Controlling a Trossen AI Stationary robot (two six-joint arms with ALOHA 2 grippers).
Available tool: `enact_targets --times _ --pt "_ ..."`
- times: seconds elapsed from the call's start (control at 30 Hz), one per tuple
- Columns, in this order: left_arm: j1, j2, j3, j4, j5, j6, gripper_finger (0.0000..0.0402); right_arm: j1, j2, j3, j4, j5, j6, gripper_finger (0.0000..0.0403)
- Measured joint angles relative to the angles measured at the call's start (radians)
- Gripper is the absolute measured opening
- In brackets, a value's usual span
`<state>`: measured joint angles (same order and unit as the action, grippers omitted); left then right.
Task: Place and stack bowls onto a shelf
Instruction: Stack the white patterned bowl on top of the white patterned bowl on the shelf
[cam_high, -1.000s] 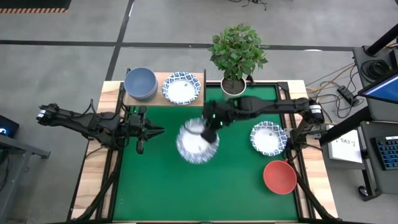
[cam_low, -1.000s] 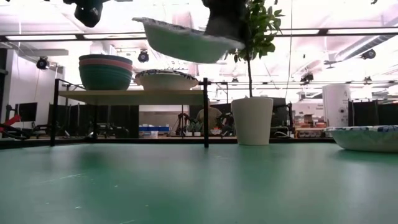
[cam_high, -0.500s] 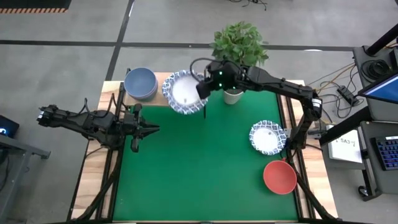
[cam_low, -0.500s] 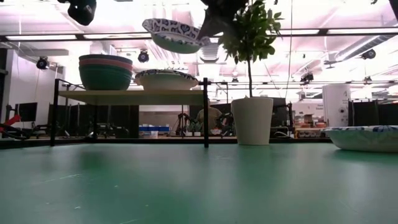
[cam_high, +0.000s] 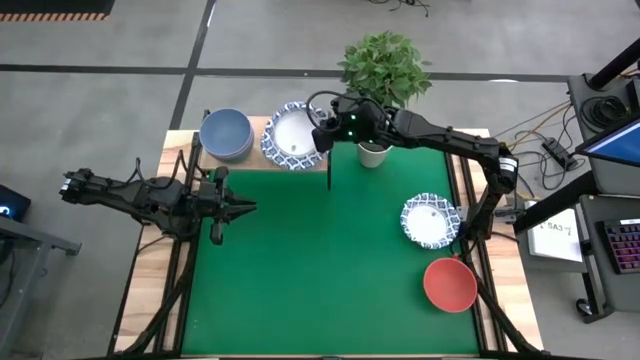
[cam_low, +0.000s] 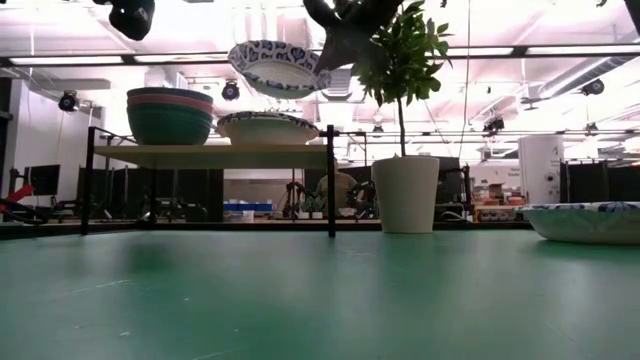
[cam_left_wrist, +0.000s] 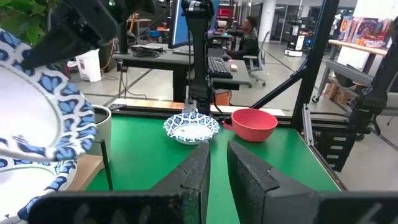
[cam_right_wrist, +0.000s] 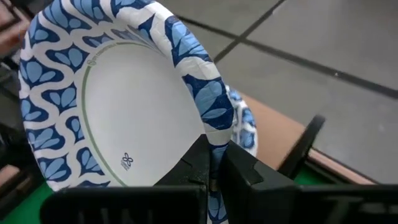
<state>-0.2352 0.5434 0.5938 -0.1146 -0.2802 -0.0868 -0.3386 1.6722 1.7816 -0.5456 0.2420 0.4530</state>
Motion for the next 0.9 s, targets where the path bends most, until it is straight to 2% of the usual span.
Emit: enact_targets --times 0.33,0.57,0.9 --pt "0.0 0.001 0.0 0.002 0.0 0.0 0.0038 0.005 0.01 -0.023 0.062 0.049 -0.041 0.0013" --pt "0.0 0.001 0.0 0.002 0.001 0.0 0.0038 0.016 0.058 -0.025 0.085 0.047 -0.079 0.0018" --pt "0.0 0.005 -0.001 0.002 0.001 0.011 0.0038 0.016 0.059 -0.025 0.095 0.064 -0.098 0.0097"
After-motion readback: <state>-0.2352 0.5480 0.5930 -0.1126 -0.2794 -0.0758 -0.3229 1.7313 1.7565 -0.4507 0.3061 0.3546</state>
